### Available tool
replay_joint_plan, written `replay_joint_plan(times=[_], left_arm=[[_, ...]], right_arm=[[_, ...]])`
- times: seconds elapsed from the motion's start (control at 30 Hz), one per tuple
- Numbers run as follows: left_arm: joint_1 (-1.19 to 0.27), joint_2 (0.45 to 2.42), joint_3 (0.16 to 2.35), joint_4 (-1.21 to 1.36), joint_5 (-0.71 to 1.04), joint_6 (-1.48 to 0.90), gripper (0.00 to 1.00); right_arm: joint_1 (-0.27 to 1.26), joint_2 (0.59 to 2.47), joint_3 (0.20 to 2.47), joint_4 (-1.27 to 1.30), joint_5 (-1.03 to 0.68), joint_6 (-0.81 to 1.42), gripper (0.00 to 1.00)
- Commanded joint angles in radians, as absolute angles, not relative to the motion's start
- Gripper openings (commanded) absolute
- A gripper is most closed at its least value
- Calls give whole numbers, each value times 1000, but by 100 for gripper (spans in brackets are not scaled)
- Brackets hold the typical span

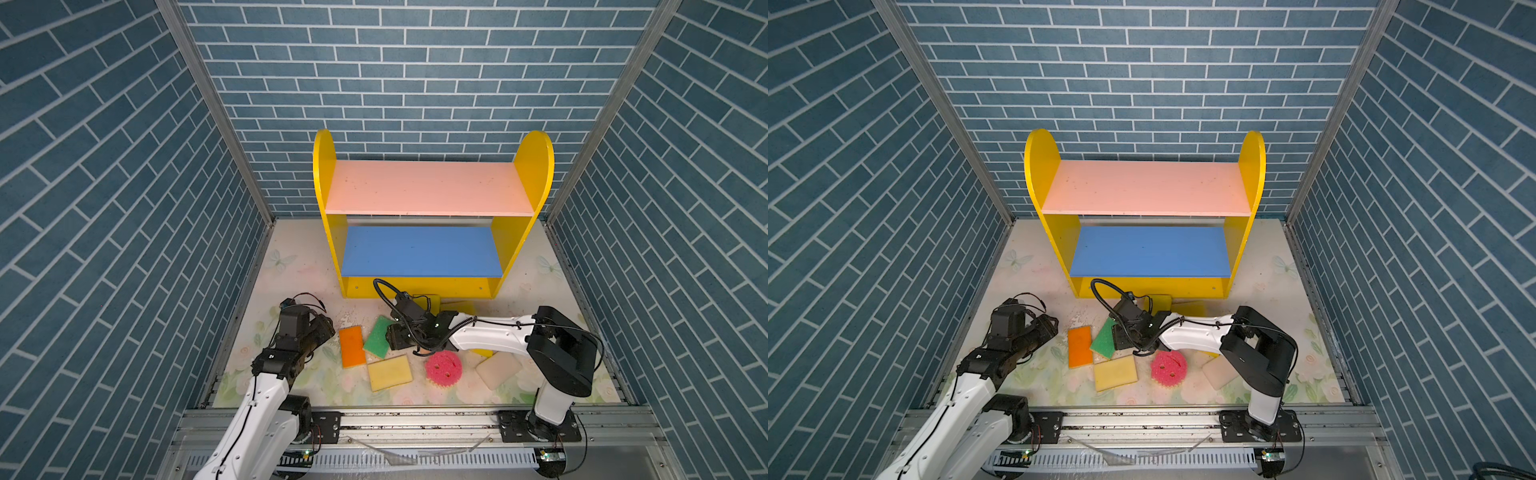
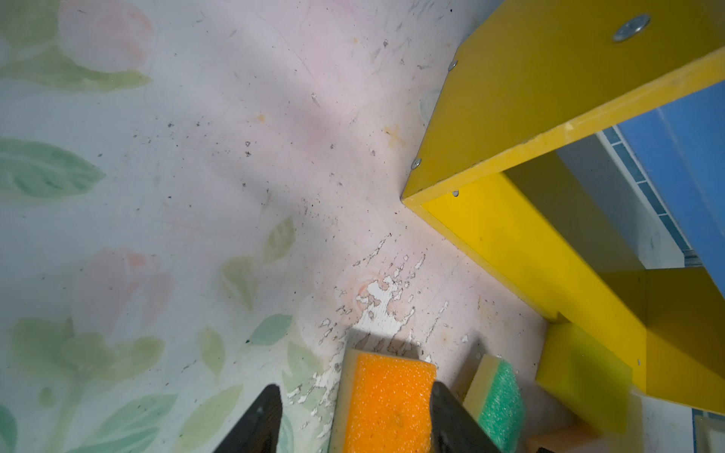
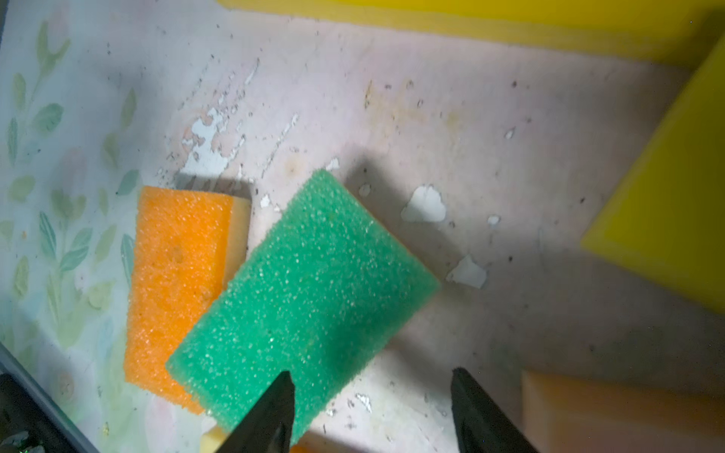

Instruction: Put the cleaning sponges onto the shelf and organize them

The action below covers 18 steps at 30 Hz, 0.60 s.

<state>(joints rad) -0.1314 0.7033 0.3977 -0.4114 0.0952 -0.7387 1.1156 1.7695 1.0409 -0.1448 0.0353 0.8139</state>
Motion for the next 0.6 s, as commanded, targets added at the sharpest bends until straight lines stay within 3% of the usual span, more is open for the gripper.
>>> replay_joint_plan(times=[0.0,0.27,0.57], left_arm=[[-143,701,389,-446,91,-703,61],[-147,725,387,-422,95,-712,62],[-147,811,415,-394,116,-724,62]], right_arm=[[1119,1792,1023,-112,-23,922,66],[1076,1898,1091,-71,-81,895,58],[1010,1934,1084,37,-81,899,14]])
